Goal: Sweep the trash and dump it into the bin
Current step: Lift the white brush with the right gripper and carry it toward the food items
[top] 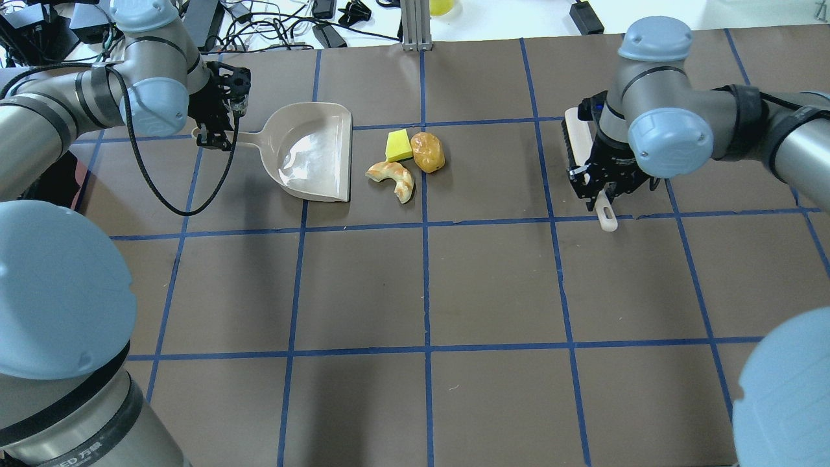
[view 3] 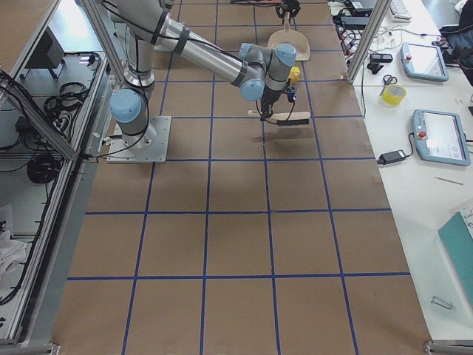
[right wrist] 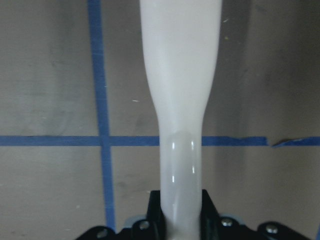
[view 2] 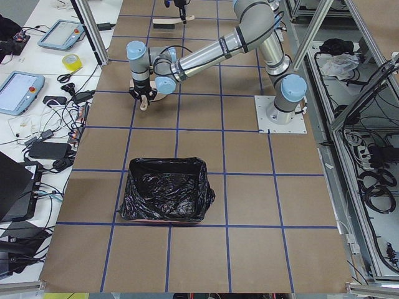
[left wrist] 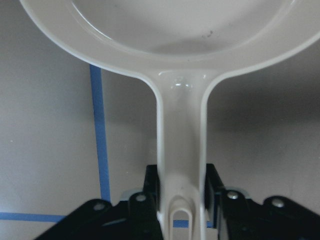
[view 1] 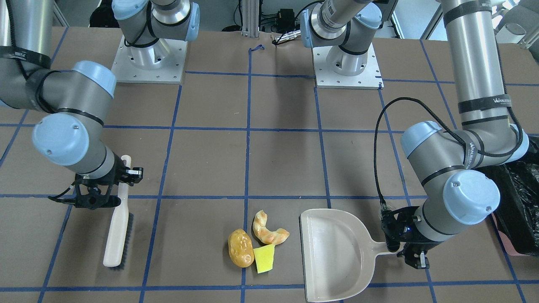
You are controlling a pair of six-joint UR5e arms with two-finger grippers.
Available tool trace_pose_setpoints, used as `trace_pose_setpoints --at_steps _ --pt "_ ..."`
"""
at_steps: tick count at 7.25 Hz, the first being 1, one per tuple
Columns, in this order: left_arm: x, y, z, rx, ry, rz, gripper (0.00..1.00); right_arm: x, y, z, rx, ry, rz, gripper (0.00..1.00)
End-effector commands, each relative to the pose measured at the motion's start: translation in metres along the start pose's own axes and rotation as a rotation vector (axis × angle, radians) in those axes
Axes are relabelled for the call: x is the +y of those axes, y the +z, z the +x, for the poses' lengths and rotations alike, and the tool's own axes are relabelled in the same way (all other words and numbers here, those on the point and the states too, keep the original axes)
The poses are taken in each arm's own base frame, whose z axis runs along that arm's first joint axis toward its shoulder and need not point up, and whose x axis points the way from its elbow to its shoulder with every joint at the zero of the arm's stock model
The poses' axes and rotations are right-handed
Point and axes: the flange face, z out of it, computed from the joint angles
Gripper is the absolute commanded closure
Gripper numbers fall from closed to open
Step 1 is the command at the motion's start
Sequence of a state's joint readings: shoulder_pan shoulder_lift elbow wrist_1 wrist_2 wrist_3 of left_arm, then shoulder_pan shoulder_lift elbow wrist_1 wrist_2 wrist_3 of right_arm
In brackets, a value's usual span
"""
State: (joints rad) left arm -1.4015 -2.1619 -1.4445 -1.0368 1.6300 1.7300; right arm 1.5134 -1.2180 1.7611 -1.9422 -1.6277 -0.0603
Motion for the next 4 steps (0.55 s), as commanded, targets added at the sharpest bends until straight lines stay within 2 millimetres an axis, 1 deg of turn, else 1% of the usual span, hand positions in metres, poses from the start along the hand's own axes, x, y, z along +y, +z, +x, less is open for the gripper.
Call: trace_pose_setpoints --at_steps 1,2,3,4 --pt "0.0 0.0 0.001 0.005 0.0 -0.003 1.0 0.018 0.003 -0.083 -0.024 0.087 -0.006 1.0" --pt "-0.001 0.0 0.001 0.006 0.001 -0.009 1.0 0.025 0.008 -0.11 -0.016 0.113 -0.013 1.0" --pt "-0.001 0.001 0.001 0.008 0.001 -0.009 1.0 0.028 0.017 -0.133 -0.02 0.142 -0.022 1.0" --pt "-0.001 0.001 0.001 0.008 0.001 -0.009 1.0 0.028 0.012 -0.156 -0.042 0.152 -0.011 1.0"
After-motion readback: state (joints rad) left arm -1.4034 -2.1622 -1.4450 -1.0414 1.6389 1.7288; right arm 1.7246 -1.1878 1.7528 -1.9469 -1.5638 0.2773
